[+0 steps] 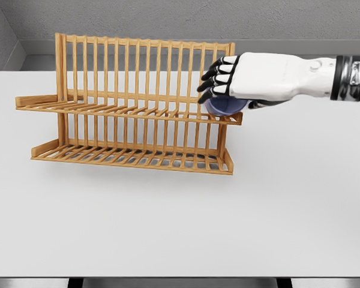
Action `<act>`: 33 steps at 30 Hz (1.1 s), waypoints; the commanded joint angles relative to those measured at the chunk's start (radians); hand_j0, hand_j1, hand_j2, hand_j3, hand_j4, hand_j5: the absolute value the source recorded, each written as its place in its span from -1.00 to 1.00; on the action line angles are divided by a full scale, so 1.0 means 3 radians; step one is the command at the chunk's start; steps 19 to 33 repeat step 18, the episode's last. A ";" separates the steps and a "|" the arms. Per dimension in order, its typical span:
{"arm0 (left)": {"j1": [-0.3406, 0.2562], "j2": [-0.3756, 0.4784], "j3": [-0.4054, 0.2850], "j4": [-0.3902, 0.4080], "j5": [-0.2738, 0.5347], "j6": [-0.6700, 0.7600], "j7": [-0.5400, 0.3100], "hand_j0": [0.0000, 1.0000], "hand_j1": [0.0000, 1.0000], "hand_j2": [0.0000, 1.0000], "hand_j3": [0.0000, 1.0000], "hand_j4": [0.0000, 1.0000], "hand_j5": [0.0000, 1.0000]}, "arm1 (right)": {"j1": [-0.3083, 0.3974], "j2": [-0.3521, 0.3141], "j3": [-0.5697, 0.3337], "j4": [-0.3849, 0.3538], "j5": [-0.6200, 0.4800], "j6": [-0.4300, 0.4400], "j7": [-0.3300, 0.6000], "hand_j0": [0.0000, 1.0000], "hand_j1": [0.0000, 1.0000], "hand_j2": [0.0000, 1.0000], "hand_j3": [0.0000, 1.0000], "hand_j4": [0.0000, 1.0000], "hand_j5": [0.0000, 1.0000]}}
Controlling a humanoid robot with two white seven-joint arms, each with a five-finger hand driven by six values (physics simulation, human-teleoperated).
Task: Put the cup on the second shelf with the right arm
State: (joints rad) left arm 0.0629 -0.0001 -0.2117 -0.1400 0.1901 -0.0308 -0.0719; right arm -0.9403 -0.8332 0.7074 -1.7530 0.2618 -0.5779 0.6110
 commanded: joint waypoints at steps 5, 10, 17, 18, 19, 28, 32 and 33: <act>0.0000 0.0000 0.0000 0.0001 0.0000 0.0000 -0.0001 1.00 1.00 1.00 1.00 1.00 1.00 | 0.0020 -0.0076 -0.0445 0.0004 -0.0029 -0.0032 -0.0001 1.00 1.00 1.00 1.00 1.00 1.00; 0.0000 0.0000 0.0000 0.0001 0.0000 0.0000 -0.0001 1.00 1.00 1.00 1.00 1.00 1.00 | 0.0675 -0.0460 -0.1064 0.0765 -0.0029 -0.0037 -0.0001 1.00 1.00 1.00 1.00 1.00 1.00; 0.0000 0.0000 0.0000 0.0001 0.0000 0.0000 -0.0001 1.00 1.00 1.00 1.00 1.00 1.00 | 0.1380 0.0266 -0.1080 0.1113 0.0309 -0.0110 -0.0001 1.00 1.00 1.00 1.00 1.00 1.00; 0.0000 0.0000 0.0000 -0.0004 0.0000 0.0000 -0.0001 1.00 1.00 1.00 1.00 1.00 1.00 | 0.1421 0.0282 -0.1090 0.1108 0.0314 -0.0110 -0.0001 1.00 1.00 1.00 1.00 1.00 1.00; 0.0000 0.0000 0.0000 -0.0004 0.0000 0.0000 -0.0001 1.00 1.00 1.00 1.00 1.00 1.00 | 0.1421 0.0282 -0.1090 0.1108 0.0314 -0.0110 -0.0001 1.00 1.00 1.00 1.00 1.00 1.00; 0.0000 0.0000 0.0000 -0.0004 0.0000 0.0000 -0.0001 1.00 1.00 1.00 1.00 1.00 1.00 | 0.1421 0.0282 -0.1090 0.1108 0.0314 -0.0110 -0.0001 1.00 1.00 1.00 1.00 1.00 1.00; 0.0000 0.0000 0.0000 -0.0004 0.0000 0.0000 -0.0001 1.00 1.00 1.00 1.00 1.00 1.00 | 0.1421 0.0282 -0.1090 0.1108 0.0314 -0.0110 -0.0001 1.00 1.00 1.00 1.00 1.00 1.00; 0.0000 0.0000 0.0000 -0.0004 0.0000 0.0000 -0.0001 1.00 1.00 1.00 1.00 1.00 1.00 | 0.1421 0.0282 -0.1090 0.1108 0.0314 -0.0110 -0.0001 1.00 1.00 1.00 1.00 1.00 1.00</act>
